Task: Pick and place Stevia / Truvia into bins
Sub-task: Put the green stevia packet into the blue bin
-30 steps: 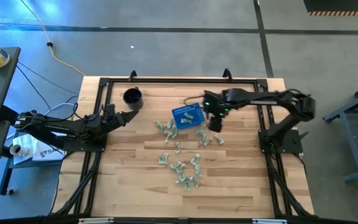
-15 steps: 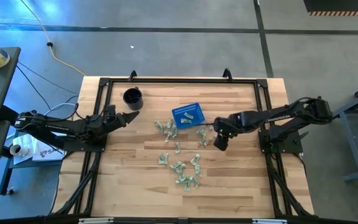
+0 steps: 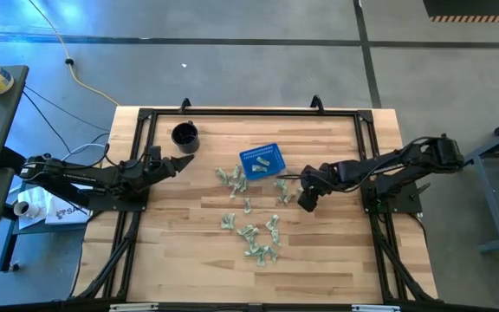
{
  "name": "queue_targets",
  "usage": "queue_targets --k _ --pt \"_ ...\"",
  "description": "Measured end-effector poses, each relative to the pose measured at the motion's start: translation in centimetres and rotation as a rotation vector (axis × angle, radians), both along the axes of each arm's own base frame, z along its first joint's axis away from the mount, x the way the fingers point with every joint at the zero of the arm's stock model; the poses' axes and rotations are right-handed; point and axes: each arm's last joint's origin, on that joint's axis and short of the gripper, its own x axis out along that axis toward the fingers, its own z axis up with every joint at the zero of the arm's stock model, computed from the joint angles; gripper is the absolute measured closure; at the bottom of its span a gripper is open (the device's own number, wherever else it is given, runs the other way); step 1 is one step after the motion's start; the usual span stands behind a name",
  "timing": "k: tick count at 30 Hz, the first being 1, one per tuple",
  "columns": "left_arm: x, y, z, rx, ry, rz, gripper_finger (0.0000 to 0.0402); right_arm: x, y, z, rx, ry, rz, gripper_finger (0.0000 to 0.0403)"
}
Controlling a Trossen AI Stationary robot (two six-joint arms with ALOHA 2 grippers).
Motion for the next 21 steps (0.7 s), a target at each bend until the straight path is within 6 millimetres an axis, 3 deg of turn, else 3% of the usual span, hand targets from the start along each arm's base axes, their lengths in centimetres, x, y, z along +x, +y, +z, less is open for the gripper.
queue_targets --k 14,17,21 --pt "0.0 0.0 0.0 0.000 0.002 0.000 0.0245 -0.9 0.1 -1.4 -0.003 -0.007 0.038 0.0208" --pt "0.0 0.0 -0.1 0.000 0.010 0.000 0.0245 -0.9 -0.2 -1.4 0.006 -0.004 0.028 0.0240" --pt "0.0 0.0 -0.2 0.001 0.022 -0.001 0.0245 -0.9 -0.7 -1.4 0.030 -0.004 -0.003 0.0321"
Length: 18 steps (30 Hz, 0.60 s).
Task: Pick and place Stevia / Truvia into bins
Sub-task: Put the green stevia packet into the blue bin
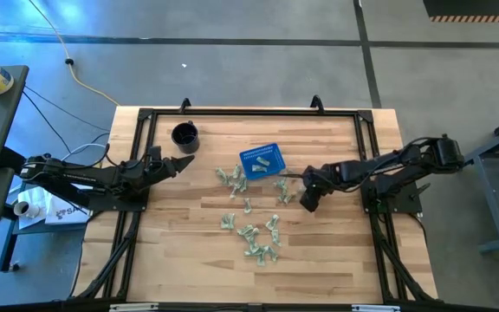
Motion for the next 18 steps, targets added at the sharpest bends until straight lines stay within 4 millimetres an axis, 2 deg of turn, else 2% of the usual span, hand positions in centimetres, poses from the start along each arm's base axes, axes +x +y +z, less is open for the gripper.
queue_targets --k 2,4,8,10,14,16,18 --pt "0.0 0.0 0.0 0.000 0.000 0.000 0.0245 0.0 -0.4 0.0 0.041 -0.007 -0.051 0.0369" --pt "0.0 0.0 0.0 0.000 0.000 0.001 0.0245 0.2 -0.7 0.2 0.082 -0.022 -0.086 0.0393" --pt "0.0 0.0 0.0 0.000 0.000 0.000 0.0245 2.0 -1.4 2.3 0.138 -0.109 -0.087 0.0390" --pt "0.0 0.0 0.0 0.000 0.000 0.000 0.0245 3.6 -1.9 4.5 0.114 -0.190 -0.041 0.0399" --pt "0.0 0.0 0.0 0.000 0.000 0.000 0.0245 6.7 -3.6 9.3 -0.051 -0.338 0.035 0.0395" --pt "0.0 0.0 0.0 0.000 0.000 0.000 0.0245 8.1 -5.1 10.2 -0.104 -0.348 0.063 0.0399" --pt "0.0 0.0 0.0 0.000 0.000 0.000 0.0245 9.6 -6.9 9.6 -0.084 -0.322 0.071 0.0400"
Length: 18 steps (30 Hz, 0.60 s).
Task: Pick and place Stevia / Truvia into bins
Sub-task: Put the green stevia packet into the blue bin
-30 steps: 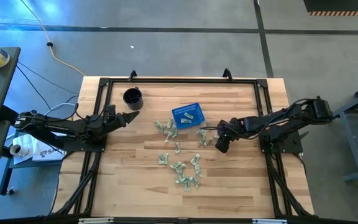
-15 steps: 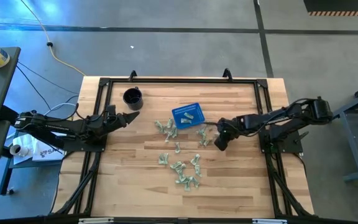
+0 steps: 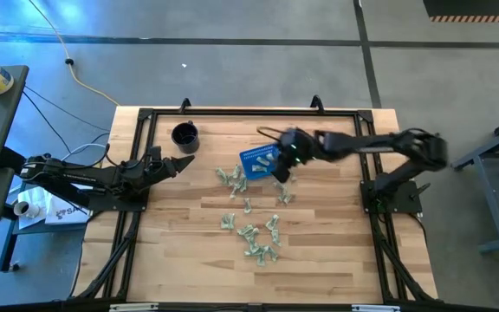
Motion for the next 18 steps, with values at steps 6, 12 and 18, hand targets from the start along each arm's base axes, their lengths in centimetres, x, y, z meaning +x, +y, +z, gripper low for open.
queue_targets --k 6,12,18 --pt "0.0 0.0 0.0 0.000 -0.001 0.000 0.0245 3.9 -3.4 -3.5 0.120 0.156 -0.018 0.0374" --pt "0.0 0.0 0.1 -0.002 -0.010 0.000 0.0245 5.2 -3.1 -1.0 -0.025 0.250 0.082 0.0303" --pt "0.0 0.0 0.6 0.018 -0.056 0.019 0.0245 4.6 -2.5 2.2 -0.203 0.325 0.071 0.0222"
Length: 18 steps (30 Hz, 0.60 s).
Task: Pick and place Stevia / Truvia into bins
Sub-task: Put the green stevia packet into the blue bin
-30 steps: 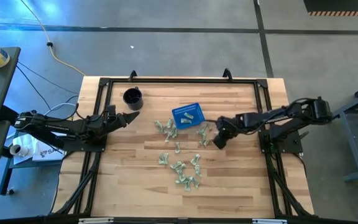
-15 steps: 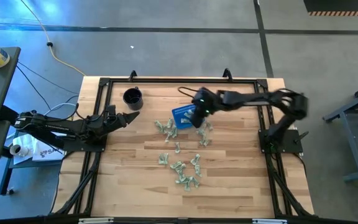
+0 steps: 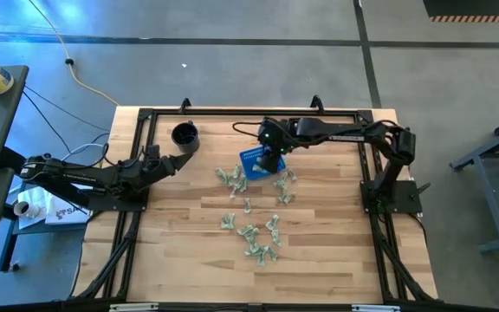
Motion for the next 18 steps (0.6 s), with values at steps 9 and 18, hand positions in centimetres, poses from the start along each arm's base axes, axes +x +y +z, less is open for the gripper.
queue_targets --k 9,18 --pt "0.5 -0.3 0.1 0.070 0.113 -0.112 0.0245 -5.0 3.6 0.0 0.014 0.126 0.052 0.0186" --pt "1.1 -0.4 1.3 0.141 0.224 -0.121 0.0245 -8.3 5.9 -5.7 0.062 0.127 0.066 0.0189"
